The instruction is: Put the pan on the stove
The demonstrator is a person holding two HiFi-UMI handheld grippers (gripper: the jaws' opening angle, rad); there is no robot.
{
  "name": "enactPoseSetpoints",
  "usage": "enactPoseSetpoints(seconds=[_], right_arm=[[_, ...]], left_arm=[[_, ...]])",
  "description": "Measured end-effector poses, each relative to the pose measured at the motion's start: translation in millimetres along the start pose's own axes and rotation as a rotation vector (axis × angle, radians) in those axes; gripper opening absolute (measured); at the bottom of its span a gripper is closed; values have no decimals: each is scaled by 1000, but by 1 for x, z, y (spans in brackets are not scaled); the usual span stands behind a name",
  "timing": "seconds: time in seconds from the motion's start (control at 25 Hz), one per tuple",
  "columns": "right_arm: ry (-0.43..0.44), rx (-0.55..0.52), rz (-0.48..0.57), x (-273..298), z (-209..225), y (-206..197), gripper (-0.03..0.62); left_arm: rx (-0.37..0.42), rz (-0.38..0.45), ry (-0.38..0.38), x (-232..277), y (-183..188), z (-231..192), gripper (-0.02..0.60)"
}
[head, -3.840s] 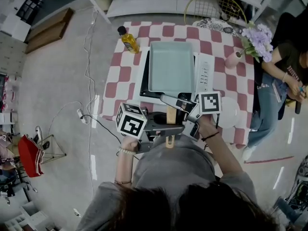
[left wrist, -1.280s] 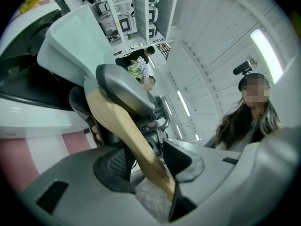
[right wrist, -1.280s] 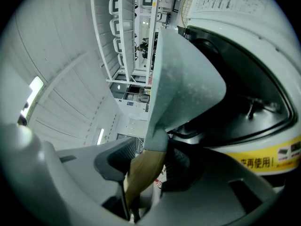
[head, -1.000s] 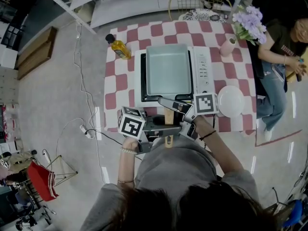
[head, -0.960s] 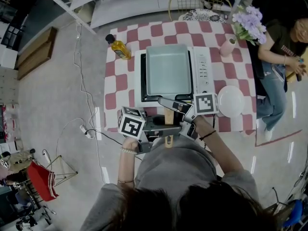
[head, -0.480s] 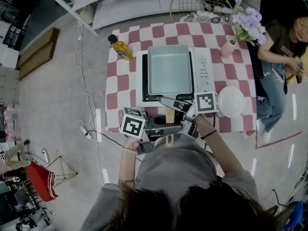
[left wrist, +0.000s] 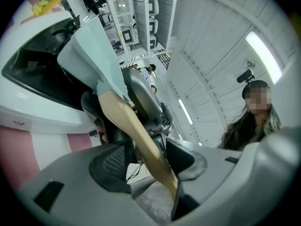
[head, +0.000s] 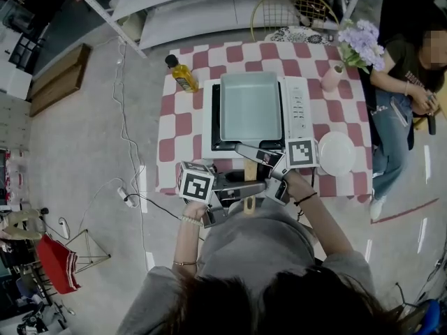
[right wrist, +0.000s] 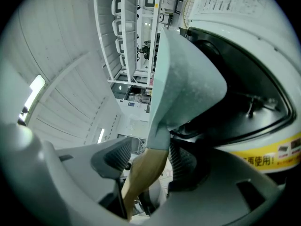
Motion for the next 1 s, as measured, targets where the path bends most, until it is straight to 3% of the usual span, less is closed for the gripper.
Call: enactPoseSetpoints(seconds=[0.52,0.88,1.0], right_arm=[[-67,-26,31,-19,6,2,252],[-115,-29,85,-38,8,3,231],[-121,-53,110,-43,6,5,215]], left_arm=[[47,93,66,-28,1,-2,242],[168,166,115,-57,5,6,241],[206,189,138,-64,8,9,207]])
Point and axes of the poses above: the fingertips, and each gripper's own axes: x forward along the fingers, z to its right, y out of its top, the point moved 1 cm from there along -x, backward along the fingers, and after that the axes turned 14 degrees about -x, right-handed, at the moved point
